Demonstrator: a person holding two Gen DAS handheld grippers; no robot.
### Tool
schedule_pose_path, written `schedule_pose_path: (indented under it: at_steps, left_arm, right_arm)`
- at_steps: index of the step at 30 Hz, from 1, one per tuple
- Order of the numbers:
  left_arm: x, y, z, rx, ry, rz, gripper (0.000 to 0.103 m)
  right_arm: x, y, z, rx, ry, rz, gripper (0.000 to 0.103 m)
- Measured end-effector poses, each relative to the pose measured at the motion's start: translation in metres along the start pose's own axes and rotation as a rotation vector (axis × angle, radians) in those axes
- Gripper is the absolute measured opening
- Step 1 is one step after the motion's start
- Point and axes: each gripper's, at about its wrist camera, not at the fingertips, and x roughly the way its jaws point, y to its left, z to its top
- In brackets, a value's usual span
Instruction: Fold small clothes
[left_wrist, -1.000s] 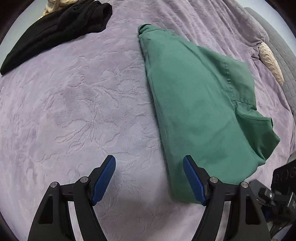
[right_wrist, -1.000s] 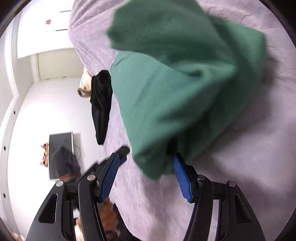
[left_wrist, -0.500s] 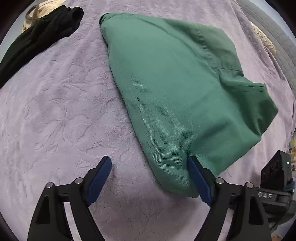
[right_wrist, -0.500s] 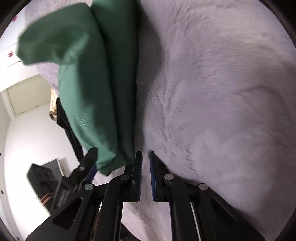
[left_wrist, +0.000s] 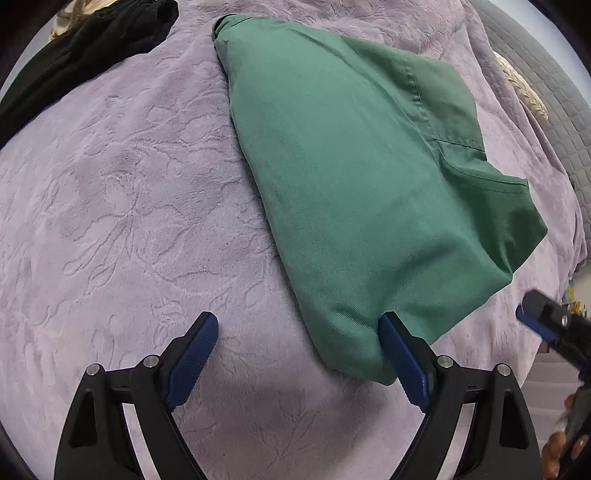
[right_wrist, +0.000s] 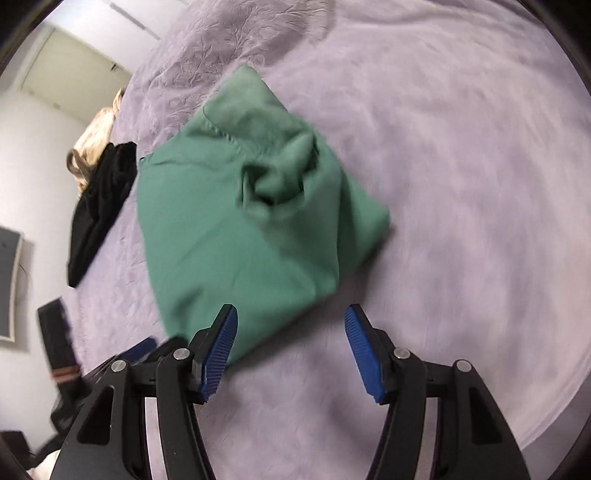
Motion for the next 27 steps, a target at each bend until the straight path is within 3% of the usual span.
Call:
schedule_pose_path:
  at_steps: [1, 2, 3, 6, 10, 12, 14, 16, 17, 19, 21, 22, 24, 27]
  left_arm:
    - [-0.002, -0.004, -0.004, -0.005, -0.001, 0.008, 0.090]
    - [-0.003, -0.005, -0.005, -0.011, -0.001, 0.017, 0.089]
    - [-0.003, -0.005, -0.005, -0.019, -0.002, 0.026, 0.089]
    - [-0.007, -0.008, -0.007, -0.043, -0.016, 0.051, 0.090]
    - [-0.006, -0.010, -0.011, -0.082, -0.019, 0.047, 0.090]
    - [-0.007, -0.021, -0.012, -0.090, -0.009, 0.082, 0.090]
    - [-0.010, -0.030, -0.014, -0.089, -0.017, 0.135, 0.090]
    - [-0.017, -0.038, -0.013, -0.098, -0.025, 0.177, 0.090]
    - [-0.020, -0.039, -0.013, -0.109, -0.023, 0.188, 0.090]
    - [-0.029, -0.041, -0.013, -0.134, -0.034, 0.196, 0.090]
    - [-0.038, -0.043, -0.012, -0.151, -0.053, 0.200, 0.090]
    - [-0.039, -0.044, -0.008, -0.153, -0.063, 0.201, 0.090]
    - [-0.038, -0.047, -0.004, -0.147, -0.068, 0.205, 0.090]
    - [-0.023, -0.053, 0.004, -0.147, -0.031, 0.207, 0.090]
  right_arm:
    - [0.006, 0.001, 0.014, -0.038, -0.004, -0.027, 0.064]
    - [0.004, 0.007, 0.027, -0.055, -0.006, -0.037, 0.045]
    - [0.006, 0.017, 0.042, -0.065, -0.014, -0.025, 0.007]
    - [-0.005, -0.014, 0.064, -0.003, -0.050, 0.048, 0.006]
    - [0.057, -0.070, 0.063, 0.127, 0.144, 0.093, 0.006]
    - [0.064, -0.095, 0.055, 0.197, 0.184, 0.174, 0.006]
    - [0.059, -0.112, 0.054, 0.267, 0.207, 0.258, 0.009]
    - [0.043, -0.122, 0.057, 0.271, 0.223, 0.268, 0.025]
    - [0.030, -0.125, 0.059, 0.231, 0.215, 0.256, 0.033]
    - [0.008, -0.115, 0.075, 0.112, 0.169, 0.227, 0.040]
    - [-0.002, -0.099, 0.101, 0.027, 0.121, 0.232, 0.060]
    - [-0.006, -0.089, 0.117, -0.018, 0.098, 0.254, 0.064]
    - [0.014, -0.054, 0.151, -0.073, 0.093, 0.290, 0.067]
    - [0.055, -0.010, 0.187, -0.165, 0.120, 0.274, 0.067]
